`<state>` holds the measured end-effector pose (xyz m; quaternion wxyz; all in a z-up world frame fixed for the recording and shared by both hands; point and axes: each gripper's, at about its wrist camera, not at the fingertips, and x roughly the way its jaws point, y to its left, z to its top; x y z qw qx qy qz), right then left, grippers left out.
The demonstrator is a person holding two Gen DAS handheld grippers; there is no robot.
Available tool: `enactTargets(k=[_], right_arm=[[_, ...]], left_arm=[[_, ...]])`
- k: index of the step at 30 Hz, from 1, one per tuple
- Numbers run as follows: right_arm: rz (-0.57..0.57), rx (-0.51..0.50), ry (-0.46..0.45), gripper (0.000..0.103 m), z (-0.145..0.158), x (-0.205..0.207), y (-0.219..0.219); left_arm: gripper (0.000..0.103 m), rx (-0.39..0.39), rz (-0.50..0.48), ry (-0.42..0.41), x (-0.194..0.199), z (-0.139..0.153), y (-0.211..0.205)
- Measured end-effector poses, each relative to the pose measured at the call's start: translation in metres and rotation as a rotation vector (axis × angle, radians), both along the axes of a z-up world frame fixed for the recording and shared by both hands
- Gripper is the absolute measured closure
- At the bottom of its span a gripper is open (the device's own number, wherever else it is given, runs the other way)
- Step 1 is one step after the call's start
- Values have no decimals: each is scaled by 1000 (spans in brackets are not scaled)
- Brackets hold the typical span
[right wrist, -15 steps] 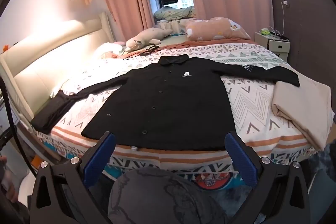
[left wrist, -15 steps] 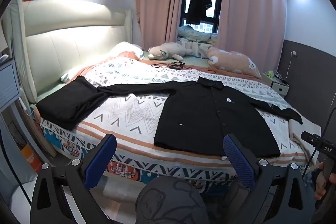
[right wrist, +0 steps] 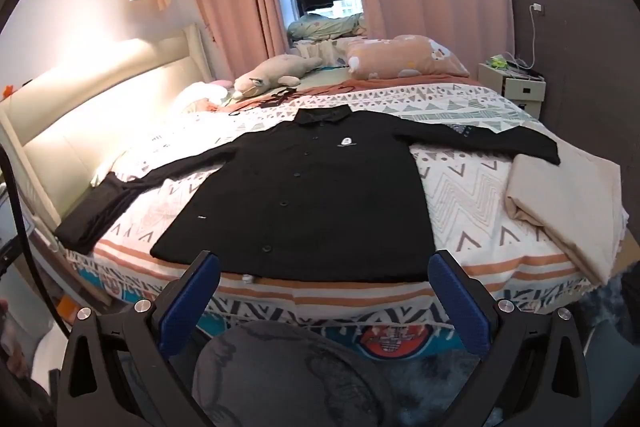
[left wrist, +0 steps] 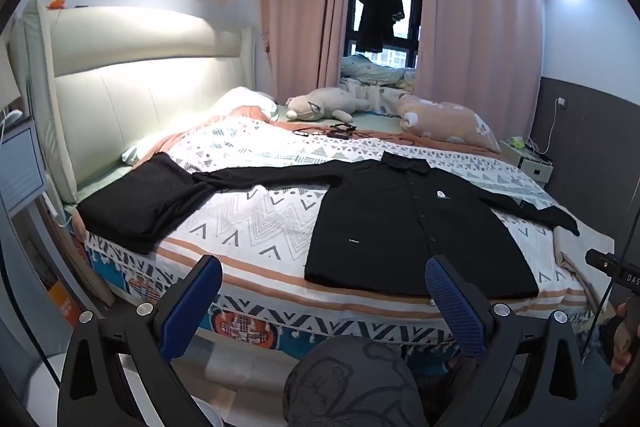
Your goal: Fold large clothes
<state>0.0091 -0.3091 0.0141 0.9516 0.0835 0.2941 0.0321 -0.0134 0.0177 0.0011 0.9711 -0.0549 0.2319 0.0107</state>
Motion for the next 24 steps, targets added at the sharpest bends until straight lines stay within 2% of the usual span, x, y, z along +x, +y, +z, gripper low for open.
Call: enactTargets(k=[14,24], right_arm=[[4,28,-19,0,-4,11,-3],[1,35,-19,0,-6,12,0]], left_arm=[[1,51,-5,-5,1,5,-9],[1,42,-2,0,-1,7,-6]])
